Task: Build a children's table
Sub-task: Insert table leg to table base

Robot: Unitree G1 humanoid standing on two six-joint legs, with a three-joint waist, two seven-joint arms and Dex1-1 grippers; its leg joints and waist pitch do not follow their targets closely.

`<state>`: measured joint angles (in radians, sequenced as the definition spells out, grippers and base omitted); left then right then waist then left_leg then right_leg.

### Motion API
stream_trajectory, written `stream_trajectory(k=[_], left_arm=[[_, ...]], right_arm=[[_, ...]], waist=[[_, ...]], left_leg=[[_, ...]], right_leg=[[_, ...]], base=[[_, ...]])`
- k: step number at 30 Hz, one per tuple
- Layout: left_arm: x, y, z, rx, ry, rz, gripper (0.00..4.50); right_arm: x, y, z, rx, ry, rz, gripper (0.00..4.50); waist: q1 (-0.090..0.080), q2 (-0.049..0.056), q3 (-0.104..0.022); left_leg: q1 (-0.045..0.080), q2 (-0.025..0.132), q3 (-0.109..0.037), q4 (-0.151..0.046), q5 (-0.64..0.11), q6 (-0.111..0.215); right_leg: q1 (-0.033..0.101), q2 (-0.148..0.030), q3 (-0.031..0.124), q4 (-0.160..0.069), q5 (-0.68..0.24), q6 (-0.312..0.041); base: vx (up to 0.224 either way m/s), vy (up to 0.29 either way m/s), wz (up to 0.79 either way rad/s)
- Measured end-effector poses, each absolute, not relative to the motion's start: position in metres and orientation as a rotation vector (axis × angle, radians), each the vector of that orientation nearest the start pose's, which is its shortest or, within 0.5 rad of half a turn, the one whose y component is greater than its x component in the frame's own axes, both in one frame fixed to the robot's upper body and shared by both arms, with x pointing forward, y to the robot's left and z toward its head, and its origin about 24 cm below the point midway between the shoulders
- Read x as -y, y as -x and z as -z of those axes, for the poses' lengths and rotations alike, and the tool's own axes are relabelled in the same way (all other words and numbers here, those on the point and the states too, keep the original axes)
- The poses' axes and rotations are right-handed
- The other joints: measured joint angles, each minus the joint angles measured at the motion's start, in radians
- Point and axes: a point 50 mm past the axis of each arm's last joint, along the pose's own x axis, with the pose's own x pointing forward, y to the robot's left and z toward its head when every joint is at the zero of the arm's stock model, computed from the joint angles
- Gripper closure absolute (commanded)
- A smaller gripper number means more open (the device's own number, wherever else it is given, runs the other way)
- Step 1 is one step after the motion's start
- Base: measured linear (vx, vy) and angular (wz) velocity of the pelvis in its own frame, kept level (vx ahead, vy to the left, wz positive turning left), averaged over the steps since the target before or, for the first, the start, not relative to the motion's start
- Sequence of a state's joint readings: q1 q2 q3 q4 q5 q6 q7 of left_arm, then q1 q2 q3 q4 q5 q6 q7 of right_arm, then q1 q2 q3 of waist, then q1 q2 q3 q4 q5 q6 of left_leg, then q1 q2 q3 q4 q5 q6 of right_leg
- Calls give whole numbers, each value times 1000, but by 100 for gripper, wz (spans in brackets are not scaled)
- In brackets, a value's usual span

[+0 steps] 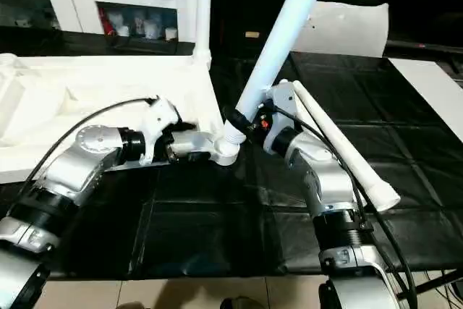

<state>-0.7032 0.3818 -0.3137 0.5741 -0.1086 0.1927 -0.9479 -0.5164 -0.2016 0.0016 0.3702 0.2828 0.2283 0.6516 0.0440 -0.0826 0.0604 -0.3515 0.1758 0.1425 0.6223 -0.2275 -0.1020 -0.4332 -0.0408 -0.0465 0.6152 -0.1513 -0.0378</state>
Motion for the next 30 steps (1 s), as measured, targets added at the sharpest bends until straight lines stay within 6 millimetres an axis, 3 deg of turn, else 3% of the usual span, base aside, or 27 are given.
stream_trajectory(k=[4, 6, 14, 27, 30], left_arm=[[-132, -348, -81, -374, -379, 1103, 89], [-133, -348, -78, -400, -379, 1115, 124], [-137, -355, -79, -438, -405, 1160, 170], [-141, -359, -73, -478, -445, 1174, 286], [-141, -359, -72, -488, -450, 1172, 293]], right_arm=[[132, -334, -88, -87, -100, -731, 259], [132, -334, -89, -84, -99, -732, 259], [130, -334, -90, -84, -97, -741, 259], [129, -332, -88, -90, -96, -750, 259], [129, -332, -88, -90, -97, -751, 259]], waist=[[-3, 0, 0], [-3, 0, 0], [2, 3, 1], [16, 7, 4], [15, 7, 4]], left_leg=[[0, 0, 0, 0, 0, 0], [0, 0, 0, 0, 0, 0], [0, 0, 0, 0, 0, 0], [0, 0, 0, -1, 0, 0], [0, 0, 0, -1, 0, 0]], right_leg=[[0, 0, 0, 0, 0, 0], [0, 0, 0, 0, 1, 0], [0, 0, 0, -1, 4, -6], [0, 0, 0, -1, 4, -6], [0, 0, 0, -1, 4, -6]], base=[[0, 0, 0], [0, 0, 0], [0, 0, 0], [0, 0, 0], [0, 0, 0]])
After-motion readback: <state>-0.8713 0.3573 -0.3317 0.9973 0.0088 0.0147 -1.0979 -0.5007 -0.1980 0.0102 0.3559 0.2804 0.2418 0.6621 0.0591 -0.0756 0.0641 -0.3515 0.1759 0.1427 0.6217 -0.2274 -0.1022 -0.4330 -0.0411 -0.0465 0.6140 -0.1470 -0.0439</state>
